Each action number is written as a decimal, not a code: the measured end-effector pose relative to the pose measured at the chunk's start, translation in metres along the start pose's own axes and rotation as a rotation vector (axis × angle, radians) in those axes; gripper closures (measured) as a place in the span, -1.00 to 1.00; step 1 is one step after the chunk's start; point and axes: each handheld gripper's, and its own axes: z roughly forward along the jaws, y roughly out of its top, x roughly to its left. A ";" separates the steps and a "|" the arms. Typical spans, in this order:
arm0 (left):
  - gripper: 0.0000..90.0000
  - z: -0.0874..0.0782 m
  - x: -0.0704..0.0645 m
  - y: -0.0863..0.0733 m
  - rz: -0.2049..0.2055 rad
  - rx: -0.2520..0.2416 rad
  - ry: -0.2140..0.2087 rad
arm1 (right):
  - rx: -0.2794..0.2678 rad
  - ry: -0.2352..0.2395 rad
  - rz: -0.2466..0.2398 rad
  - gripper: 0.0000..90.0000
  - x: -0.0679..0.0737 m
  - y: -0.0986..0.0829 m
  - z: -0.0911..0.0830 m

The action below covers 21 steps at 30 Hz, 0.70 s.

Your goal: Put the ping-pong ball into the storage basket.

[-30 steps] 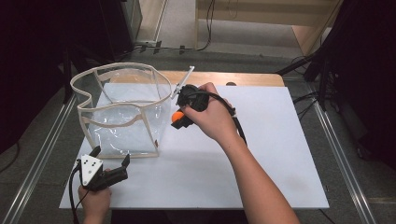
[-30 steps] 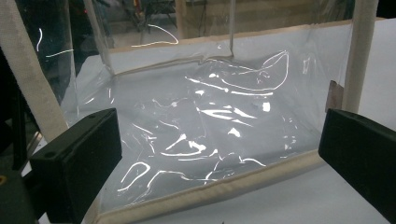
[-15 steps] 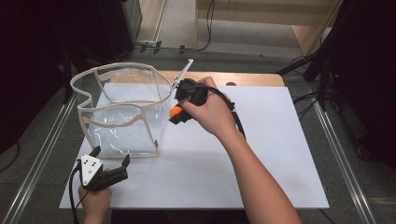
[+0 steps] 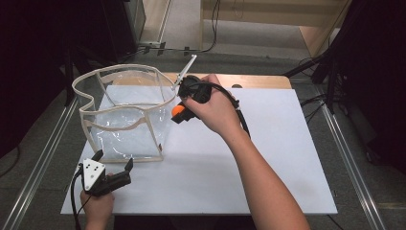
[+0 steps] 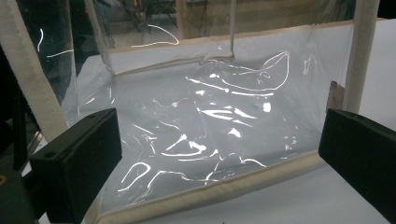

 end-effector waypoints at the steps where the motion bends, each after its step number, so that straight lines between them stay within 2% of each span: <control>1: -1.00 0.000 0.000 0.000 -0.001 0.000 0.000 | -0.004 0.001 -0.005 0.06 -0.001 0.001 0.000; 21: -1.00 0.000 0.000 0.000 -0.004 -0.002 -0.001 | -0.013 0.000 -0.012 0.06 -0.004 0.015 -0.007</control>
